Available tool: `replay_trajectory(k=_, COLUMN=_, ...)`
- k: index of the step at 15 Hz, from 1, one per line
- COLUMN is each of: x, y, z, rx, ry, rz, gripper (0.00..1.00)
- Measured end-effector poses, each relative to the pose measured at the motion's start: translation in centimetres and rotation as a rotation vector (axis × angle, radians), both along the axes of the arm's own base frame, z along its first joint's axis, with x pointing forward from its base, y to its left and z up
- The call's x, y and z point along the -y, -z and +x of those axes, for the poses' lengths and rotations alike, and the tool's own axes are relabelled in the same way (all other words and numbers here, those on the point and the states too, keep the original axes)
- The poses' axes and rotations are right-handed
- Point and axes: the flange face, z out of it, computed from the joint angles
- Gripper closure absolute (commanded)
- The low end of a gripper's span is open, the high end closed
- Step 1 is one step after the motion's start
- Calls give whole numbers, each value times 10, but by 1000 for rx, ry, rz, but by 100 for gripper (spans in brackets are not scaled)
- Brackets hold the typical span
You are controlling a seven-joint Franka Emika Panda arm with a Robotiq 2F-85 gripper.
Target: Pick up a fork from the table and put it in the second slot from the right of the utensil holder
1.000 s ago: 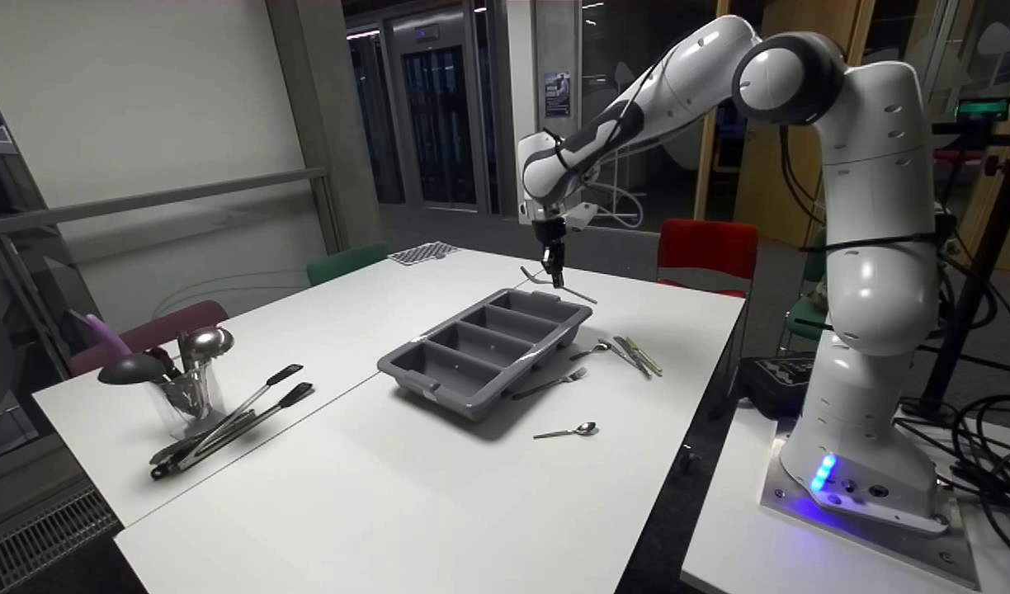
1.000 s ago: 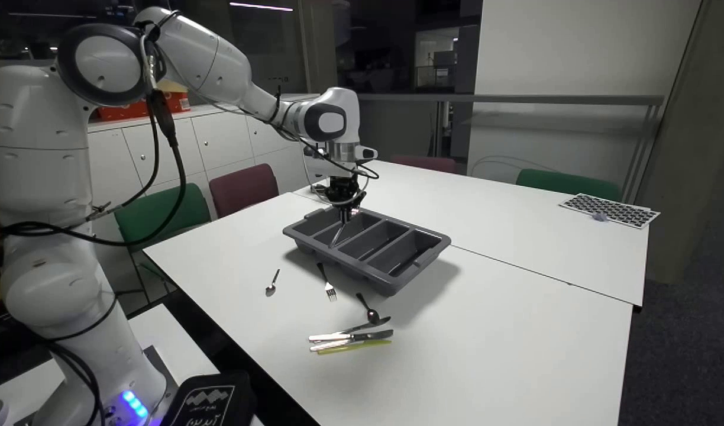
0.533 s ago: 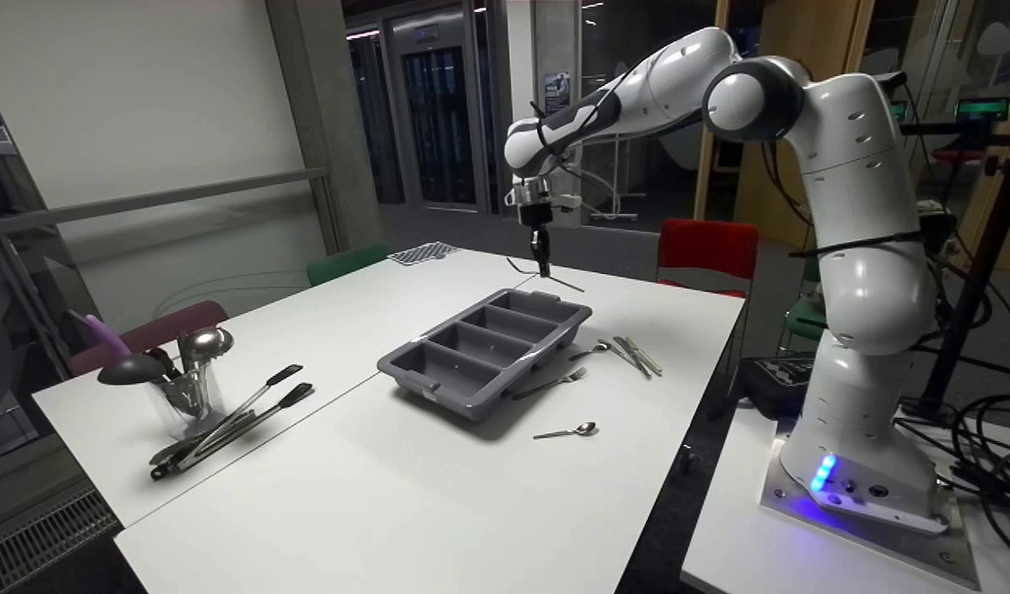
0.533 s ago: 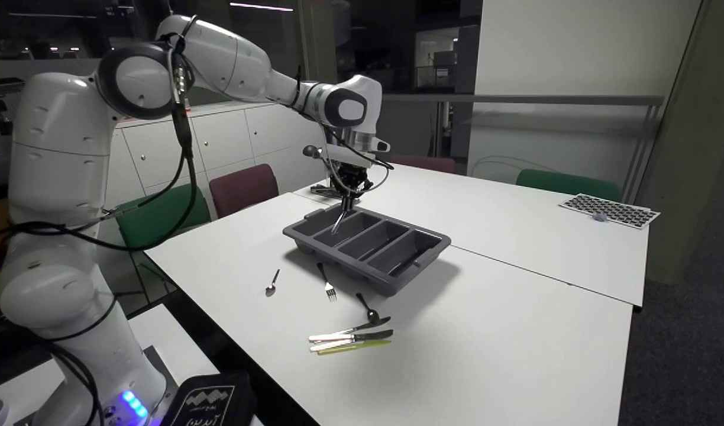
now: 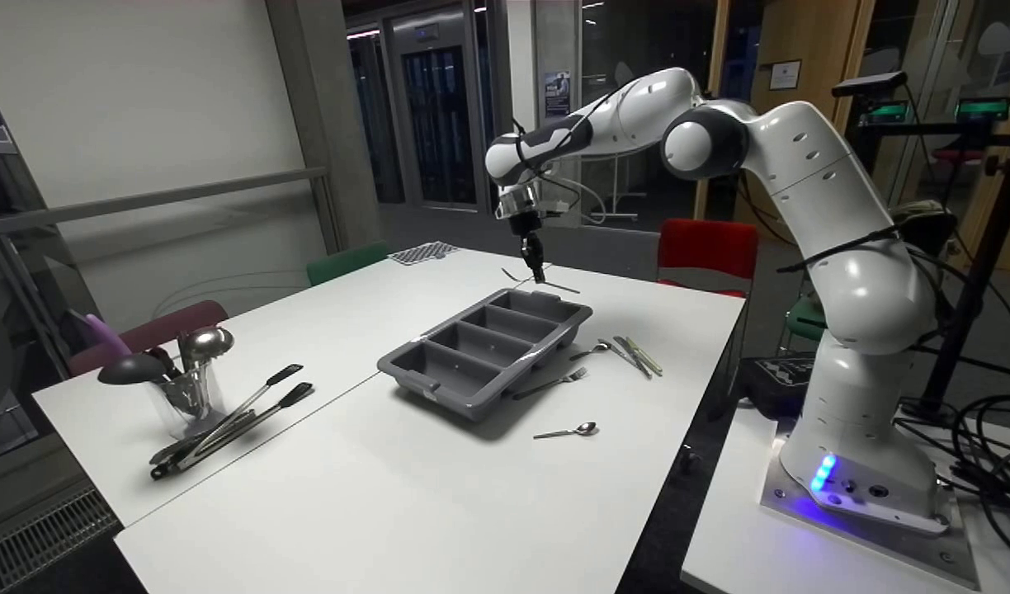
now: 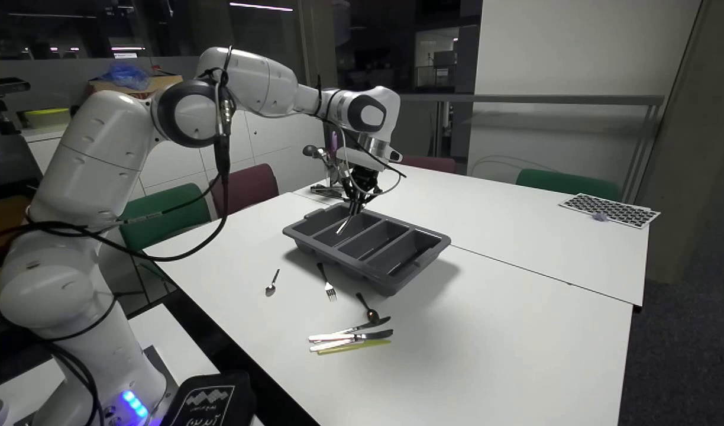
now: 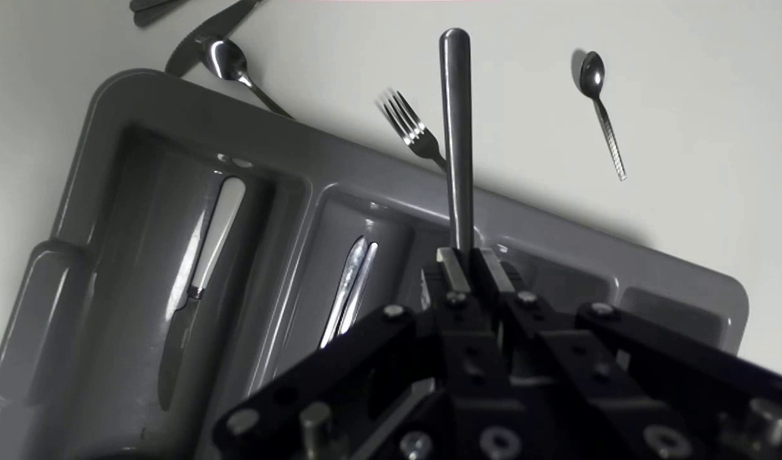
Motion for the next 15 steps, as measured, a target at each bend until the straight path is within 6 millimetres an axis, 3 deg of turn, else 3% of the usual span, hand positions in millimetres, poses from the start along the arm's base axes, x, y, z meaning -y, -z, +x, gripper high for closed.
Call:
replay_trajectory(k=5, x=-1, y=3, z=21, rx=-8, ry=75, rz=-28, gripper=98)
replay_trajectory(k=12, x=6, y=57, z=46, rx=-57, ry=133, rz=-44, gripper=98)
replay_trajectory(k=15, x=15, y=69, z=53, rx=-43, ry=148, rz=-41, gripper=98)
